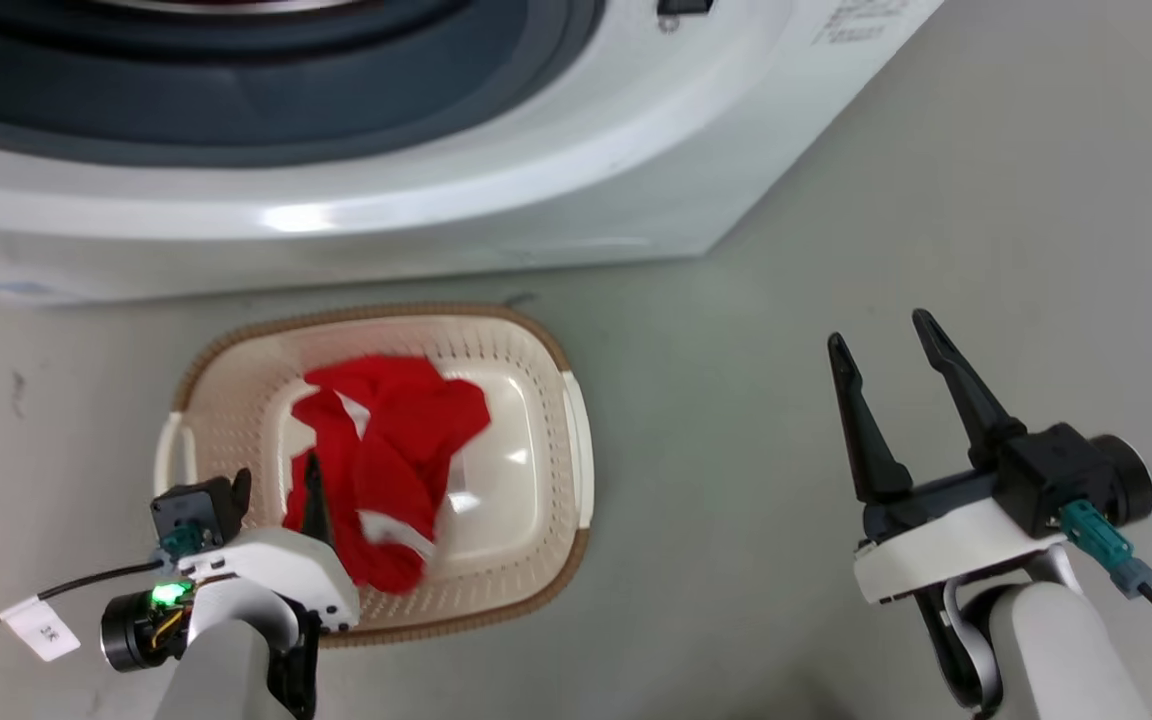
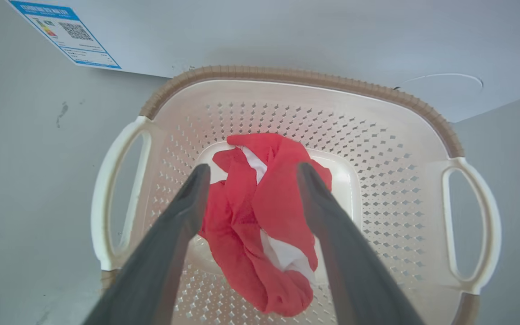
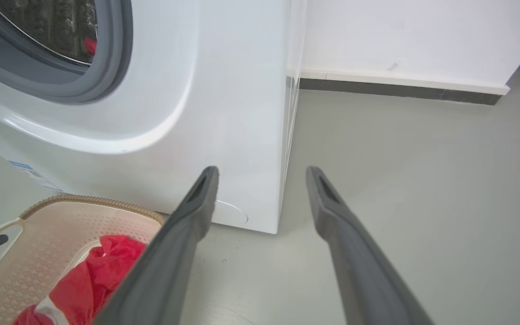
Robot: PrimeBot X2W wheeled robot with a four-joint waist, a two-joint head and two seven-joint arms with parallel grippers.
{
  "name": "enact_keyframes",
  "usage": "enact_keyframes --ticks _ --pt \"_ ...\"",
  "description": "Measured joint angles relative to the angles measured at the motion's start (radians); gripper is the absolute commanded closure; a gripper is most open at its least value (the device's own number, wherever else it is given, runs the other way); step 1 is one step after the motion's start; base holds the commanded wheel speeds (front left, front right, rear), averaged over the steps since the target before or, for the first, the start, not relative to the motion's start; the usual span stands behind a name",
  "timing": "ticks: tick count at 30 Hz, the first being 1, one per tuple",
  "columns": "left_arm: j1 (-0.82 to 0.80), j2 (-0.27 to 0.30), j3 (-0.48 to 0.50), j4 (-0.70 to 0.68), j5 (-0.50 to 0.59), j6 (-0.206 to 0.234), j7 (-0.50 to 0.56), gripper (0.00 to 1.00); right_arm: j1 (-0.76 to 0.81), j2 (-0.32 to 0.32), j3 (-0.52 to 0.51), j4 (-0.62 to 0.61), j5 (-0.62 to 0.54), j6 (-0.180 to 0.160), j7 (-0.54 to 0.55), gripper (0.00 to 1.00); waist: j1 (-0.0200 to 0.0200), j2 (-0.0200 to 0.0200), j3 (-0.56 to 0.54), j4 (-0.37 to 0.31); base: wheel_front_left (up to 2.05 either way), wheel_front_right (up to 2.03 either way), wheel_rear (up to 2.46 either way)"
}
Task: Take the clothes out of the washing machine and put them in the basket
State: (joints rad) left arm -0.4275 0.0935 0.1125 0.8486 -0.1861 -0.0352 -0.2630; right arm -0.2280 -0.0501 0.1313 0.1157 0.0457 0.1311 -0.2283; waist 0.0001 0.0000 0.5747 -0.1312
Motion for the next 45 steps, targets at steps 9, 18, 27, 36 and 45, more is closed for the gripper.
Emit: enact_keyframes --ticks 9,18,27,36,45 --pt "0.147 -0.026 0.0 -0.186 0.058 -0.01 0.0 0.0 0.095 0.0 -0.057 -0.028 -0.011 0.0 0.022 0.0 -0.0001 0.0 -0.206 0.036 0.0 0.0 0.0" --pt "0.257 -0.041 -0.015 -0.373 0.067 -0.008 0.0 0.0 0.164 0.0 -0.084 -0.082 -0.038 0.0 0.038 0.0 -0.0003 0.0 -0.354 0.072 0.0 0.0 0.0" --pt "0.277 -0.042 -0.071 -0.518 0.061 0.01 0.0 0.0 0.206 0.0 -0.104 -0.122 -0.055 0.0 0.072 0.0 -0.0003 0.0 -0.425 0.107 0.0 0.0 0.0" --pt "0.138 -0.039 -0.105 -0.554 0.108 0.009 0.0 0.0 0.219 0.0 -0.106 -0.155 -0.047 0.0 0.089 0.0 -0.0003 0.0 -0.416 0.088 0.0 0.0 0.0" --pt "-0.149 0.029 -0.111 -0.394 0.15 0.0 0.0 0.0 0.179 0.0 -0.073 -0.17 -0.026 0.0 0.081 0.0 -0.0002 0.0 -0.308 0.051 0.0 0.0 0.0"
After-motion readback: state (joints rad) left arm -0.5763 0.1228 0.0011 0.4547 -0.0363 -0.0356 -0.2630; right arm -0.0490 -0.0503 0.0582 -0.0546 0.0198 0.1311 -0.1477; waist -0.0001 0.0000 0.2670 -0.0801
